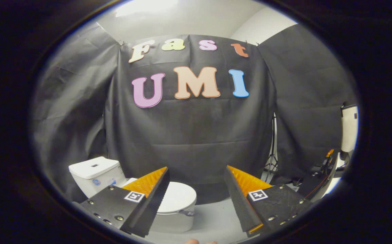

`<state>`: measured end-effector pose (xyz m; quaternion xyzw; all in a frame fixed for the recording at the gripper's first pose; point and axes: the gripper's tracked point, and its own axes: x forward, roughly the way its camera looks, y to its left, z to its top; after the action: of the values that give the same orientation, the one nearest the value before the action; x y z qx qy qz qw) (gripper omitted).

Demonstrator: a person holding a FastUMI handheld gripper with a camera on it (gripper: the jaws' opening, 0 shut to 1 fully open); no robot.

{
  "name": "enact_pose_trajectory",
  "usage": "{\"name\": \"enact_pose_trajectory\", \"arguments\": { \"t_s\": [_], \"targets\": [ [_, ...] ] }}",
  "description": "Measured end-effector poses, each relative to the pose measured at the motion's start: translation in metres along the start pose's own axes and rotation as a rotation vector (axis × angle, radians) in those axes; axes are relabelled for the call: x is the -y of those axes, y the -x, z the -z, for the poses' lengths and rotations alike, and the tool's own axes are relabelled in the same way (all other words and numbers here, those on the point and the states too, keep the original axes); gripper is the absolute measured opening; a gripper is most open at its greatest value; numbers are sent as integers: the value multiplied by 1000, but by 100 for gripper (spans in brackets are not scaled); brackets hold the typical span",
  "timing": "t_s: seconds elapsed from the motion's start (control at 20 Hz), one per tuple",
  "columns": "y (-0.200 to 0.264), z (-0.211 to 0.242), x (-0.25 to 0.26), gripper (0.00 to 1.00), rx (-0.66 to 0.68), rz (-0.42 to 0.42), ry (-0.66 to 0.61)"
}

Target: Open the toilet lid.

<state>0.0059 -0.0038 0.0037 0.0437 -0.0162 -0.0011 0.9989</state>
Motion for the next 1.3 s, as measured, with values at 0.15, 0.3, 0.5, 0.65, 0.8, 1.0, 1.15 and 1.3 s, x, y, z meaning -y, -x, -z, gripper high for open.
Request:
{"name": "enact_pose_trajectory", "arguments": {
  "t_s": [0.15, 0.3, 0.5, 0.65, 0.8, 1.0, 1.15, 1.3],
  "targets": [
    [-1, 1, -2, 96, -4, -3, 3],
    [-12, -7, -9, 96, 26, -23, -23],
    [-34, -4, -22, 96, 52, -55, -92],
    [-48, 3, -20, 96, 57, -32, -136],
    [-53, 19, -17, 96, 78, -3, -220],
    [-60, 73, -19, 96, 22, 59, -336],
    [-63, 110, -26, 96, -31, 94, -392],
    [-69, 148, -30, 97, -88, 141, -419]
  ]
}}
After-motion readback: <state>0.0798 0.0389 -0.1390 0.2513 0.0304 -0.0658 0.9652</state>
